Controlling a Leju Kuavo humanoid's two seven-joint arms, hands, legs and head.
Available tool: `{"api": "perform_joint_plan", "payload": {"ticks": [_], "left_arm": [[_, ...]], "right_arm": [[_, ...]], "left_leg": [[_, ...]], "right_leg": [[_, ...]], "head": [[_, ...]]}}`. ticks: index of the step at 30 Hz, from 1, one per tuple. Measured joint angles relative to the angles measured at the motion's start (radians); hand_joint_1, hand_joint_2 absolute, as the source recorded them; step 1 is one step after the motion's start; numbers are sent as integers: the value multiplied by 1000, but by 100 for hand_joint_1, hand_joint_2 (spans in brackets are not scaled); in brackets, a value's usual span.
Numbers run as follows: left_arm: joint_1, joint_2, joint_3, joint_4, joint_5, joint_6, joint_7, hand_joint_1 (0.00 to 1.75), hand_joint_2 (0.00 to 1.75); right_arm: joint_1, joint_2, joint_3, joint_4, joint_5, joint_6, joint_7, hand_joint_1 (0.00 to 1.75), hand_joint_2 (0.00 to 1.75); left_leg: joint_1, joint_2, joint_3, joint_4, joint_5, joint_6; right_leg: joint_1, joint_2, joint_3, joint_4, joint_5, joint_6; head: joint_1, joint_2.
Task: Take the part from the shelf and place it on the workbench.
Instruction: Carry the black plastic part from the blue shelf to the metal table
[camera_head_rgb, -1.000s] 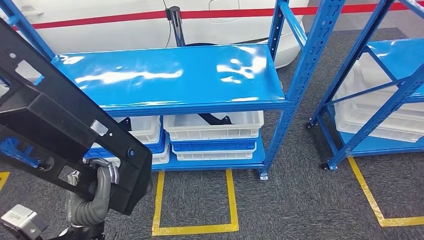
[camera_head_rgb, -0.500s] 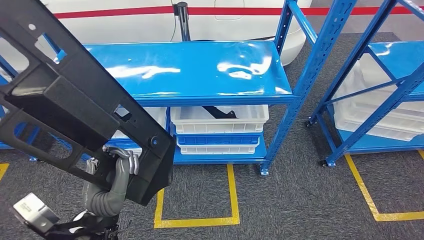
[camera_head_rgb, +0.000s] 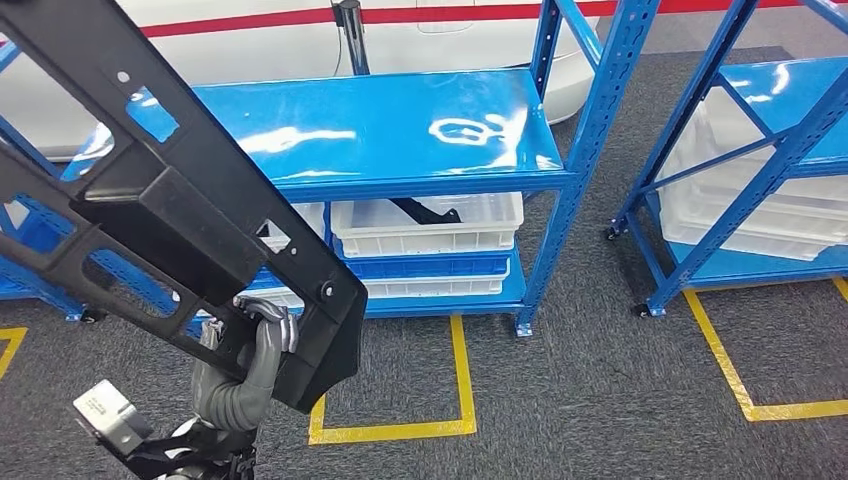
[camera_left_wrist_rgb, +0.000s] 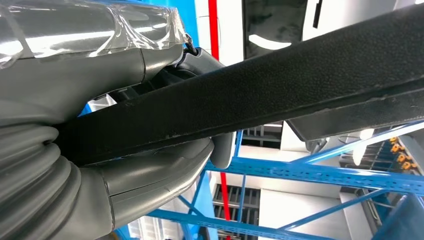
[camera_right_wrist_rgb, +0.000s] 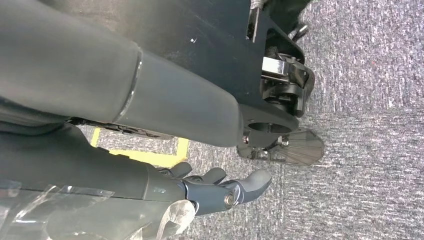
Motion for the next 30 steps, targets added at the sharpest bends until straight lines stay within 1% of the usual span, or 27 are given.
{"api": "perform_joint_plan", "payload": {"ticks": [1,2,3,5,6,7,8,10,11,12,13,14,15,16,17,18,19,21,22,23,24,25,26,27,28,29,30], "left_arm": [[-3,-1,-1,3,-2,1,-2,175,175],[-6,-3,-1,4,-6,4,-5,175,175],[-7,-4,-2,5,-12,8,-6,175,175],[-5,-6,-3,6,-21,17,-6,175,175],[-5,-8,-4,6,-24,20,-6,175,175],[-6,-11,-5,7,-26,21,-6,175,175],[-7,-14,-7,7,-27,22,-6,175,175],[-8,-19,-8,8,-28,23,-5,175,175],[-7,-20,-8,10,-28,23,-5,175,175],[-7,-20,-9,12,-28,23,-5,175,175],[-6,-20,-9,13,-28,23,-5,175,175],[-6,-20,-9,14,-28,23,-5,175,175],[-6,-20,-9,15,-28,23,-5,175,175],[-6,-20,-9,15,-28,23,-5,175,175],[-6,-20,-9,15,-28,24,-5,175,175],[-6,-20,-9,15,-29,24,-5,175,175],[-6,-20,-10,15,-30,24,-5,175,175],[-7,-20,-11,15,-33,25,-3,175,175],[-7,-21,-12,15,-35,25,-2,175,175],[-7,-21,-12,15,-35,25,0,175,175],[-5,-20,-13,15,-36,24,1,175,175],[-2,-20,-13,15,-36,24,3,175,175],[3,-20,-14,15,-35,24,4,175,175],[8,-19,-14,16,-34,24,4,175,175],[12,-19,-14,16,-33,24,4,175,175],[15,-18,-14,16,-31,23,4,175,175],[16,-17,-14,16,-30,22,4,175,175]], "right_arm": [[0,0,0,0,1,0,-1,0,0],[-1,0,0,0,2,0,-1,0,0],[-1,-1,0,0,3,0,0,0,0],[-1,-2,0,0,3,0,4,0,0],[0,-4,0,0,3,0,6,0,0],[0,-6,0,0,3,0,8,0,0],[0,-7,0,0,3,0,10,0,0],[0,-8,0,0,3,0,15,0,0],[1,-9,0,0,2,0,18,0,0],[1,-9,0,0,2,0,21,0,0],[1,-9,0,0,1,0,24,0,0],[1,-10,0,0,1,0,26,0,0],[1,-10,0,0,0,0,27,0,0],[0,-11,0,0,0,0,28,0,0],[-1,-12,0,0,0,0,28,0,0],[-1,-13,0,0,-1,0,28,0,0],[-1,-13,0,0,-2,0,27,0,0],[-1,-14,0,0,-5,0,26,0,0],[-1,-14,0,0,-7,0,25,0,0],[-2,-14,0,0,-9,0,26,0,0],[-2,-14,0,0,-10,0,27,0,0],[-2,-15,-1,0,-10,0,29,0,0],[-1,-15,-1,0,-11,0,31,0,0],[0,-15,-1,0,-11,0,32,0,0],[1,-14,-1,0,-11,0,34,0,0],[1,-12,-1,0,-11,0,34,0,0],[2,-10,-1,0,-12,0,34,0,0]], "left_leg": [[-2,-1,45,-79,24,5],[-5,-2,74,-134,39,10],[-8,-3,86,-162,46,16],[-12,-3,78,-165,53,29],[-11,-3,73,-165,59,36],[-10,-2,67,-166,66,45],[-9,-1,61,-168,74,54],[-12,1,45,-168,87,65],[-15,2,36,-168,93,67],[-17,2,27,-167,100,68],[-18,2,19,-166,107,67],[-19,2,12,-165,113,66],[-20,2,5,-164,118,64],[-21,1,0,-163,123,61],[-22,1,-4,-161,128,57],[-22,2,-7,-159,132,52],[-22,2,-10,-158,138,46],[-22,1,-17,-154,144,34],[-21,0,-25,-142,131,28],[-20,-1,-38,-112,102,21],[-15,-1,-59,-58,57,15],[-12,-1,-83,12,8,8],[-9,-1,-103,84,-31,4],[-6,-1,-114,137,-52,0],[-4,-1,-108,155,-50,-2],[-3,-1,-82,131,-30,-2],[-3,-1,-37,71,-2,0]], "right_leg": [[2,1,-3,1,4,4],[3,1,-6,2,8,9],[4,1,-10,3,12,14],[5,1,-16,3,21,26],[4,0,-21,11,18,32],[3,0,-32,31,1,38],[2,0,-49,72,-32,42],[1,-1,-97,205,-125,48],[0,-1,-117,270,-160,50],[0,-1,-123,309,-173,51],[0,-1,-111,310,-165,50],[0,-1,-79,271,-141,48],[0,-1,-29,198,-111,45],[1,-1,24,115,-91,41],[3,0,64,49,-76,36],[5,0,87,7,-70,31],[8,1,91,-8,-70,25],[7,0,80,-9,-58,12],[5,-2,73,-10,-51,5],[2,-3,65,-12,-42,-3],[1,-5,56,-12,-34,-7],[0,-6,44,-11,-26,-10],[1,-6,33,-11,-17,-12],[1,-6,21,-10,-9,-12],[0,-6,9,-9,-1,-10],[0,-5,-2,-8,7,-8],[0,-5,-11,-7,13,-6]], "head": [[0,0],[0,0],[0,0],[1,0],[0,0],[2,0],[4,0],[9,0],[9,0],[9,0],[9,0],[9,0],[9,0],[9,0],[8,0],[8,0],[7,0],[7,0],[6,0],[5,0],[3,0],[2,0],[1,0],[1,0],[1,0],[1,0],[1,0]]}}
